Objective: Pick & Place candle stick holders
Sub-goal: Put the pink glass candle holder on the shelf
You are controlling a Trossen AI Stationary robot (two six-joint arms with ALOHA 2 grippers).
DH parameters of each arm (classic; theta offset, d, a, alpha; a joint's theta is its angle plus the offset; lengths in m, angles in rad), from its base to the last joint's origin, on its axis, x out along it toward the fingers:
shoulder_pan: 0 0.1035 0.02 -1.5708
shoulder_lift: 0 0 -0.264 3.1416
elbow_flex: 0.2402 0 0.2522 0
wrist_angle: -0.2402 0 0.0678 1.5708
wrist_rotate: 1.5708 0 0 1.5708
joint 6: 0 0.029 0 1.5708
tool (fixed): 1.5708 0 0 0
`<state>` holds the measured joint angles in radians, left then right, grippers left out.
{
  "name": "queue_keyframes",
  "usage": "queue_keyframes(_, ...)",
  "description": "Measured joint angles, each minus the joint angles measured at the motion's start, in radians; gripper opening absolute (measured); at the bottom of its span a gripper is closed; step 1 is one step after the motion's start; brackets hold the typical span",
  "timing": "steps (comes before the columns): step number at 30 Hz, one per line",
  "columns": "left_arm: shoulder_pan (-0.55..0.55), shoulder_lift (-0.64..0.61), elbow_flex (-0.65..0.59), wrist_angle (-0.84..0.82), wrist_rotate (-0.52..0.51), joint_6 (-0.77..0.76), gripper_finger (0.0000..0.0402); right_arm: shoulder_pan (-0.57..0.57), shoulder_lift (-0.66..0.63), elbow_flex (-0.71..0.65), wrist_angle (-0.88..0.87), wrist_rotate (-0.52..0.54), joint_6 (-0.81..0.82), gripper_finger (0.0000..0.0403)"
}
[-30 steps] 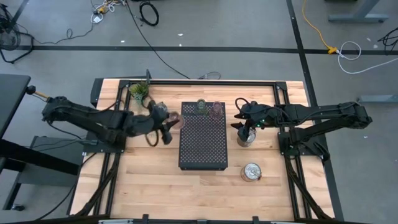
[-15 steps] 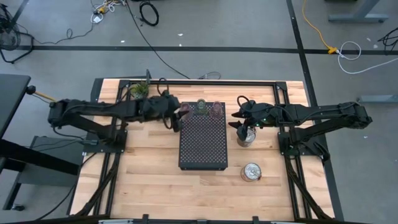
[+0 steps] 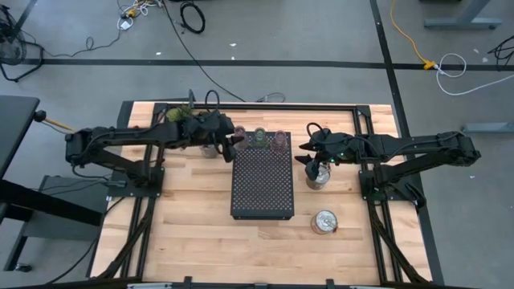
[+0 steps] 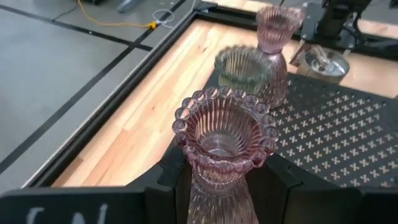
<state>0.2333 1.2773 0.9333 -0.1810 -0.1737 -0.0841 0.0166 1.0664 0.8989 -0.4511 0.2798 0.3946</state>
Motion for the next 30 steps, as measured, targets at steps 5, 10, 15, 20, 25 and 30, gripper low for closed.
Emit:
queue_keyframes(5, 0.002, 0.018, -0.011, 0.019, 0.002, 0.01, 0.0126, 0.0, 0.0, 0.0, 0.003, 0.0, 0.0, 0.0226)
queue_keyframes(10, 0.0, 0.056, -0.013, 0.035, 0.008, 0.013, 0.0126, 0.0, 0.0, 0.0, 0.014, -0.007, 0.007, 0.0226)
queue_keyframes(15, 0.0, 0.079, -0.011, 0.062, 0.011, 0.017, 0.0126, 0.0, 0.0, 0.0, 0.01, -0.01, 0.012, 0.0226)
queue_keyframes(20, 0.0, 0.078, -0.011, 0.062, 0.014, 0.018, 0.0126, 0.0, 0.0, 0.0, 0.01, -0.01, 0.012, 0.0226)
queue_keyframes(25, 0.0, 0.077, -0.011, 0.063, 0.013, 0.019, 0.0126, 0.0, 0.0, 0.0, 0.009, -0.01, 0.013, 0.0226)
queue_keyframes(30, 0.001, 0.077, -0.011, 0.063, -0.026, 0.044, 0.0126, 0.0, 0.0, 0.0, 0.008, -0.01, 0.015, 0.0226)
